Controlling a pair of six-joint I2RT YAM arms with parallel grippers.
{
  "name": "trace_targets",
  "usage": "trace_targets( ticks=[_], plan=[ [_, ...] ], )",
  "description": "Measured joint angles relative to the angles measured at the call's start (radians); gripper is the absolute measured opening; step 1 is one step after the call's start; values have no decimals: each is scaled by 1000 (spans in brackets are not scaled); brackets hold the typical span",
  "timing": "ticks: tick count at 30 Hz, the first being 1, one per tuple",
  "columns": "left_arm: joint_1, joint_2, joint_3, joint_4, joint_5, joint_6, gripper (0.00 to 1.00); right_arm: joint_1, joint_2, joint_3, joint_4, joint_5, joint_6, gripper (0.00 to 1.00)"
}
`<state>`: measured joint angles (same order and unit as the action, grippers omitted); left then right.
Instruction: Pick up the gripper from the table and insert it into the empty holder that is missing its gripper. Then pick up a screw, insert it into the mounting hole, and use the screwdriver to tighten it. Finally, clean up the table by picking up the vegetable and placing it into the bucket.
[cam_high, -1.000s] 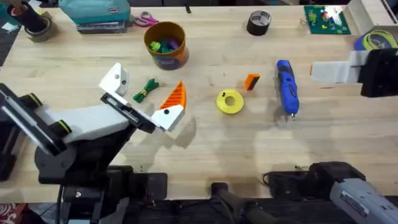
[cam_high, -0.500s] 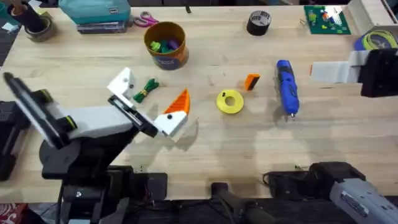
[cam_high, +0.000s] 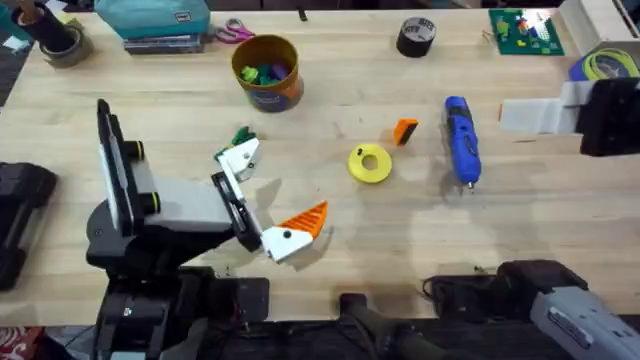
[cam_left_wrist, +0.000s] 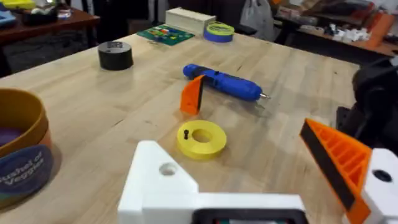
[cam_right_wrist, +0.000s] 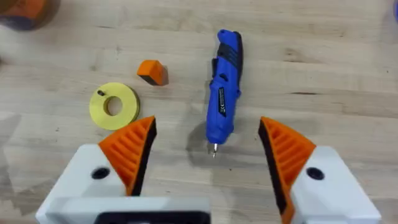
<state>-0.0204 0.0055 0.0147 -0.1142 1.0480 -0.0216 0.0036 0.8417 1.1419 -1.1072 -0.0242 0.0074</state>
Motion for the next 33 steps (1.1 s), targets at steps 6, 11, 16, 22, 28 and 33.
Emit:
trace_targets(
  ticks=[6, 11, 16, 22, 28, 33],
  plan=[
    [0, 0, 0, -9, 65, 54, 985, 0, 0, 0, 0, 0, 0, 997],
    [0, 0, 0, -16, 105, 71, 985, 0, 0, 0, 0, 0, 0, 997],
    [0, 0, 0, -17, 115, 75, 985, 0, 0, 0, 0, 0, 0, 997],
    [0, 0, 0, -18, 116, 75, 985, 0, 0, 0, 0, 0, 0, 997],
    [0, 0, 0, -18, 116, 75, 985, 0, 0, 0, 0, 0, 0, 997],
    [0, 0, 0, -18, 116, 75, 985, 0, 0, 0, 0, 0, 0, 997]
  ],
)
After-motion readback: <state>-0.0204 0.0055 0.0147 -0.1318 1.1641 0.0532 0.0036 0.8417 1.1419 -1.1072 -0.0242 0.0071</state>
